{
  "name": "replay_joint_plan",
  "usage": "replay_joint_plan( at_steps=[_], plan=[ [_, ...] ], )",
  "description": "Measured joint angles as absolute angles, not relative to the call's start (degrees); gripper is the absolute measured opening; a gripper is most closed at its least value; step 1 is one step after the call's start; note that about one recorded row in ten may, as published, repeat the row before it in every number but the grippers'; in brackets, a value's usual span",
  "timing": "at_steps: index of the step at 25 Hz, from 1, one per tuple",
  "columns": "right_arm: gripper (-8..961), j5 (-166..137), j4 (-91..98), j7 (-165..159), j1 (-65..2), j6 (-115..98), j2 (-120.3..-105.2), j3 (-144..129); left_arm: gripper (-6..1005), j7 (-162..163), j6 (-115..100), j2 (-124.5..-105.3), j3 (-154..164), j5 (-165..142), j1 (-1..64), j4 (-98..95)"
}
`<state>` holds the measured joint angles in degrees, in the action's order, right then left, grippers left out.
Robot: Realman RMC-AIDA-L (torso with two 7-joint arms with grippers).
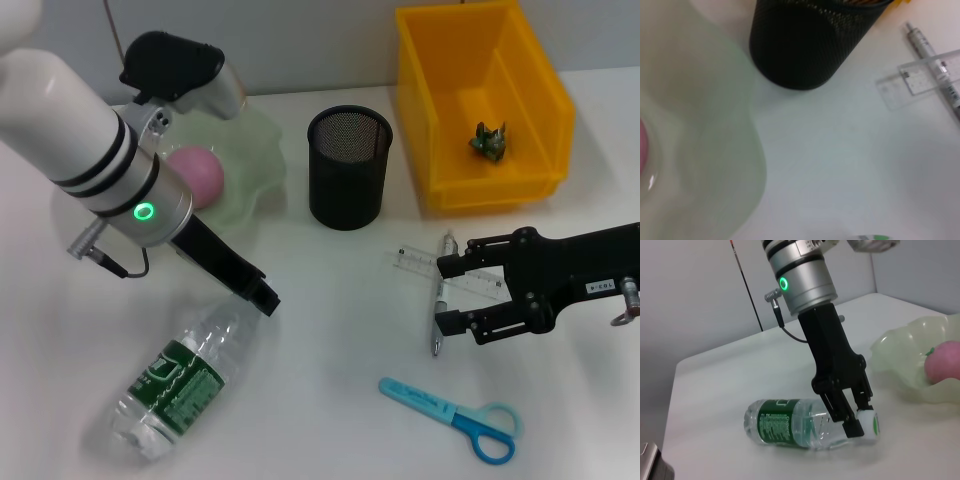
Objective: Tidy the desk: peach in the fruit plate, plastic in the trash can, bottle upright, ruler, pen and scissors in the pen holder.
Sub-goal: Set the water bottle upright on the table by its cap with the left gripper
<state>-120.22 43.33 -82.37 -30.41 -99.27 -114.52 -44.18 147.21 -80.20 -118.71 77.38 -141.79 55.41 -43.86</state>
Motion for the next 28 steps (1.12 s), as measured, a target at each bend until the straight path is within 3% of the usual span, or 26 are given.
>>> replay_joint_plan(
  at_steps=[28],
  plan=[
    [771, -119.96, 43.78, -83.06, -30.77, -98.98, -114.43, -43.48, 434, 143.54, -90.06, -118.14, 67.14, -142.15, 53.89, -52.41]
  ],
)
